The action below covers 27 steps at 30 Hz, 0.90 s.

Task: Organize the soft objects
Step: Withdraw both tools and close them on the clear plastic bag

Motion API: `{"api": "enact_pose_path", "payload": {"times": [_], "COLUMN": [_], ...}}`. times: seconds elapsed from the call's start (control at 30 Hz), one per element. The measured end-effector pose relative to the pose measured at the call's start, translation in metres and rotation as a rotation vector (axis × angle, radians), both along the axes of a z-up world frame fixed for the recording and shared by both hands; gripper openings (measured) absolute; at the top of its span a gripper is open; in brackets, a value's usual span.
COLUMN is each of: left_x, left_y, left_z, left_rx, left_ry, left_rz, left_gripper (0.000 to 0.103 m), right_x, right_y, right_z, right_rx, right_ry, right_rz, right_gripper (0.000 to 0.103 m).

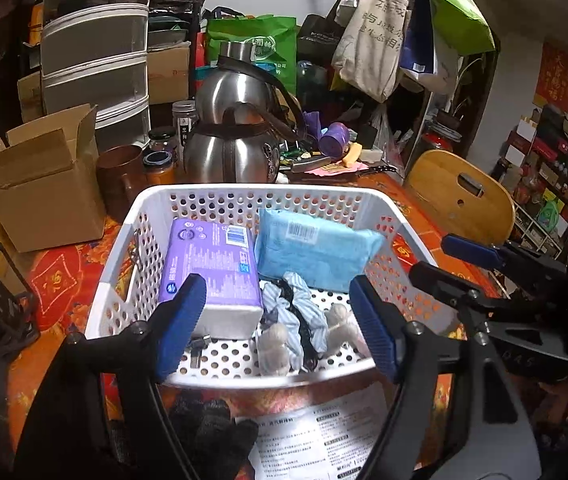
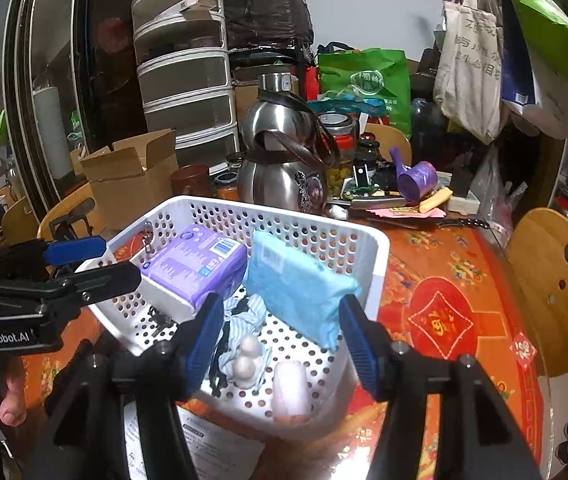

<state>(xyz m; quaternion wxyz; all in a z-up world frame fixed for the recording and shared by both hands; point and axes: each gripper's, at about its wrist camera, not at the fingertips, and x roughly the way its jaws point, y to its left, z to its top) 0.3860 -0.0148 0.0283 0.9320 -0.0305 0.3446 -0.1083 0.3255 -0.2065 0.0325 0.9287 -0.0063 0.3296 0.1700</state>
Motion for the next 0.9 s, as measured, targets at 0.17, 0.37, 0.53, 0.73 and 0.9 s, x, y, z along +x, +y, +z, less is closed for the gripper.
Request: {"api": "enact_pose_path", "payload": {"times": [0.17,0.37,0.53,0.73,0.9], "left_x": [-0.024,-0.075,-0.127,-0.193,-0.236], "left_y": [-0.001,0.009,0.025,0.055,0.089], "left_z": [-0.001,-0.023,-0.045,-0.075,-0.108], "left_rx": [0.016,0.019,-0.024,-0.039,-0.072], "left_ry": [0.024,0.101,0.126,0.146,0.177], "left_rz": [0.004,0.016,0.019,0.083,0.178], "left_gripper": [0.072,0.072,0.072,0.072,0.072], "right_x": [-0.025,-0.081,-0.131,-0.179,-0.210], "right_y": [-0.010,-0.018,-0.021,-0.021,-0.008], "right_z": [-0.005,-0.019,-0.051,-0.093,-0.112], "right_rx": [0.026,0.026,0.053,0.090,0.118], "right_ry": [0.025,0.022,0.073,0.149,0.170], "right_rz": [-0.020,-0.041,-0.028,-0.036,-0.016], "right_gripper": [0.060,0.072,0.072,0.072,0.072]}}
